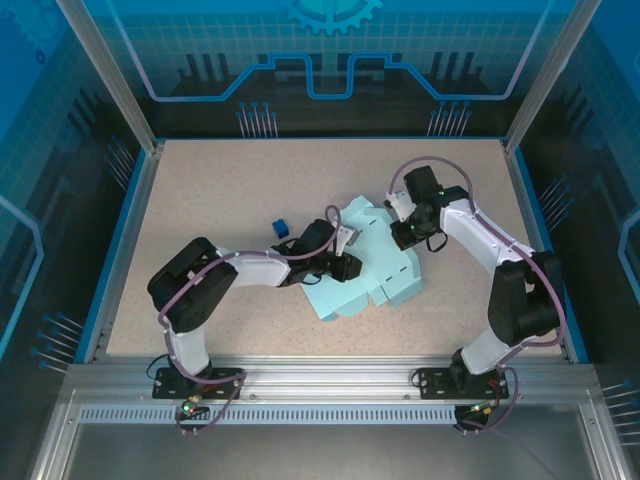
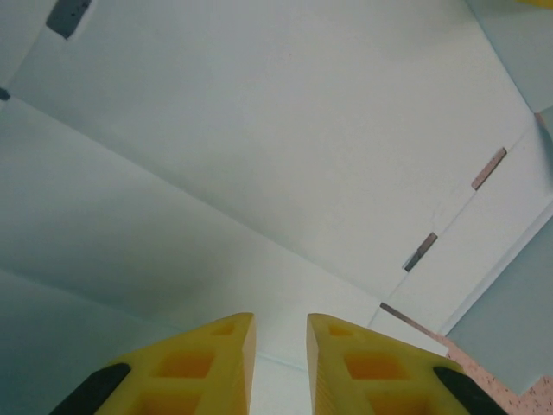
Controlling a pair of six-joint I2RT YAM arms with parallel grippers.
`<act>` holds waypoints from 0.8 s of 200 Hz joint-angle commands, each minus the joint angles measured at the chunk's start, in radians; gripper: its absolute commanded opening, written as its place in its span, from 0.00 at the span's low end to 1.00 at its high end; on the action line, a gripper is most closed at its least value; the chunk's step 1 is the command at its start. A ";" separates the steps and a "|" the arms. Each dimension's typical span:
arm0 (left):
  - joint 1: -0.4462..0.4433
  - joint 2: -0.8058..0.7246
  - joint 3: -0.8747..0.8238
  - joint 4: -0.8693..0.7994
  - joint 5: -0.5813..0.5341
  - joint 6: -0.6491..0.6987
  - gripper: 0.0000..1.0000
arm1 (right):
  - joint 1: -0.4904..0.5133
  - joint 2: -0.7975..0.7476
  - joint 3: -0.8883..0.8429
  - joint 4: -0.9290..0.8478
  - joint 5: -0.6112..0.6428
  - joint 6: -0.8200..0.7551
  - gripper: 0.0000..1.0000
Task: Fold the paper box
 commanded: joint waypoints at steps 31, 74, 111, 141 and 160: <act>-0.003 0.105 0.028 0.098 -0.032 -0.041 0.17 | 0.009 0.005 0.032 -0.015 -0.017 0.020 0.00; -0.005 0.153 0.006 0.180 -0.031 -0.079 0.12 | 0.078 0.000 0.038 -0.003 0.010 0.096 0.00; -0.006 0.183 -0.019 0.245 -0.028 -0.111 0.11 | 0.163 0.006 0.069 -0.005 0.043 0.184 0.00; -0.006 0.188 -0.042 0.294 -0.031 -0.125 0.11 | 0.224 0.030 0.074 0.009 0.082 0.249 0.00; -0.007 0.187 -0.056 0.313 -0.032 -0.129 0.11 | 0.268 0.042 0.077 0.014 0.120 0.283 0.00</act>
